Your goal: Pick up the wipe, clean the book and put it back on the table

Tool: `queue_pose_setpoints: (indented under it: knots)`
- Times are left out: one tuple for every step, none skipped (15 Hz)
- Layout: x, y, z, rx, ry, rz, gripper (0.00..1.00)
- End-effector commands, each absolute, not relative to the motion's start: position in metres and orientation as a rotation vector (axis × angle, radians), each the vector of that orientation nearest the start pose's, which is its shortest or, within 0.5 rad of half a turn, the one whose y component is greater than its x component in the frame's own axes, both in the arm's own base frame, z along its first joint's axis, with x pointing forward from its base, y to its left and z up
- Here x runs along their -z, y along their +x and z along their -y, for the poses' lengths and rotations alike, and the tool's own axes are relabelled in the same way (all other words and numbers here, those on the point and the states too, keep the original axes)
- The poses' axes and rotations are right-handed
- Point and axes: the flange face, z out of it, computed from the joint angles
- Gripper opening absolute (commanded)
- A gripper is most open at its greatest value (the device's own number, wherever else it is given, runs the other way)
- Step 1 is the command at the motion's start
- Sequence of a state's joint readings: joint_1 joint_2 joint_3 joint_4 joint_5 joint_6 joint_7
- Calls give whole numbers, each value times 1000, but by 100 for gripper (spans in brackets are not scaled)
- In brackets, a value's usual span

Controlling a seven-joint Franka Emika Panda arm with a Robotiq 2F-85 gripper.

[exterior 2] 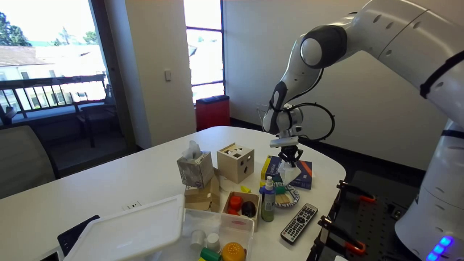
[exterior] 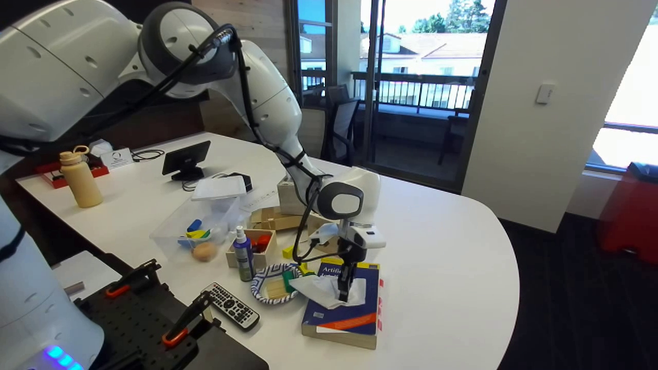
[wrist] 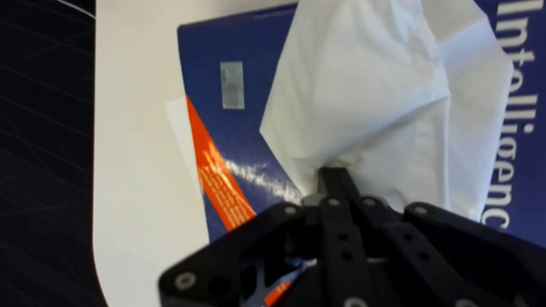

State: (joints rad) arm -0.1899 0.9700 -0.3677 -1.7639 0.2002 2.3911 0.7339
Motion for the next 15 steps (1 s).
queue_pose_setpoints:
  knots:
    - [-23, 512, 289, -541, -2605, -1980, 0]
    - [-21, 516, 285, -532, -2615, -1976, 0]
    - [-21, 519, 282, -499, -2621, -1987, 0]
    - [-22, 521, 282, -448, -2642, -2008, 0]
    - [-24, 523, 284, -411, -2665, -2018, 0]
    - [-26, 524, 288, -357, -2694, -2039, 0]
    - [-29, 525, 291, -316, -2713, -2066, 0]
    - [-33, 524, 296, -270, -2737, -2104, 0]
    - [-35, 524, 301, -223, -2752, -2141, 0]
    - [-37, 522, 307, -183, -2765, -2177, 0]
    - [-39, 519, 312, -156, -2773, -2215, 0]
    - [-39, 516, 317, -145, -2779, -2251, 0]
    - [-39, 513, 321, -136, -2783, -2284, 0]
    - [-40, 507, 325, -149, -2786, -2319, 0]
    - [-39, 503, 329, -158, -2790, -2348, 0]
